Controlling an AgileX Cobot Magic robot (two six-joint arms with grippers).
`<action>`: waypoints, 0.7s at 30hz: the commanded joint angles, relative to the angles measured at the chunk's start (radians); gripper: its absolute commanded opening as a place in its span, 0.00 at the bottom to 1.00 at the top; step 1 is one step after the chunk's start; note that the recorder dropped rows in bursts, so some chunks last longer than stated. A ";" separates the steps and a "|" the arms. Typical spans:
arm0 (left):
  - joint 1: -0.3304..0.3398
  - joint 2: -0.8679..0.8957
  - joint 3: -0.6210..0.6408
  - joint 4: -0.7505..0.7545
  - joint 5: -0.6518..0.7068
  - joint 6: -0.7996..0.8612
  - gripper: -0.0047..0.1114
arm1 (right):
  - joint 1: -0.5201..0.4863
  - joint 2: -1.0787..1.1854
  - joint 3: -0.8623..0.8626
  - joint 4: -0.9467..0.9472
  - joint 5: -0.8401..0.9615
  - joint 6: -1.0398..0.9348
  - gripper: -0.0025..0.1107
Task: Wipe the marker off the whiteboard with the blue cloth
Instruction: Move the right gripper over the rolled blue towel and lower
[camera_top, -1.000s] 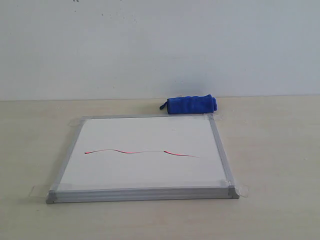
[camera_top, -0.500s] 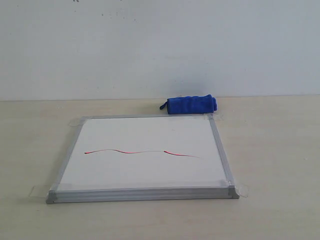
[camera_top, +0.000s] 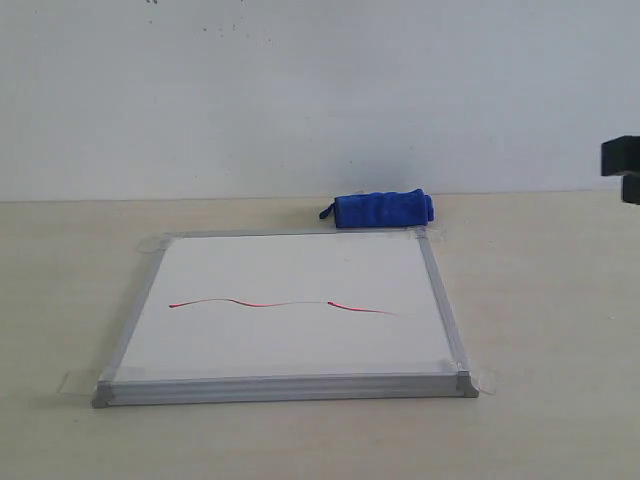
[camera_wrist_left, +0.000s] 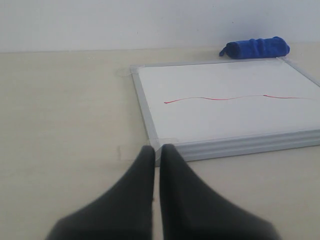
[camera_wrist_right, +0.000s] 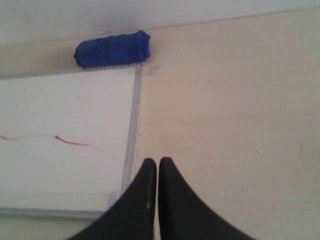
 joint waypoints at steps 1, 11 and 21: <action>0.004 -0.002 -0.002 -0.010 -0.010 0.003 0.07 | 0.071 0.222 -0.134 0.066 0.037 -0.359 0.03; 0.004 -0.002 -0.002 -0.010 -0.010 0.003 0.07 | 0.099 0.787 -0.768 0.060 0.315 -0.286 0.03; 0.004 -0.002 -0.002 -0.010 -0.010 0.003 0.07 | 0.101 1.228 -1.414 0.062 0.517 -0.205 0.03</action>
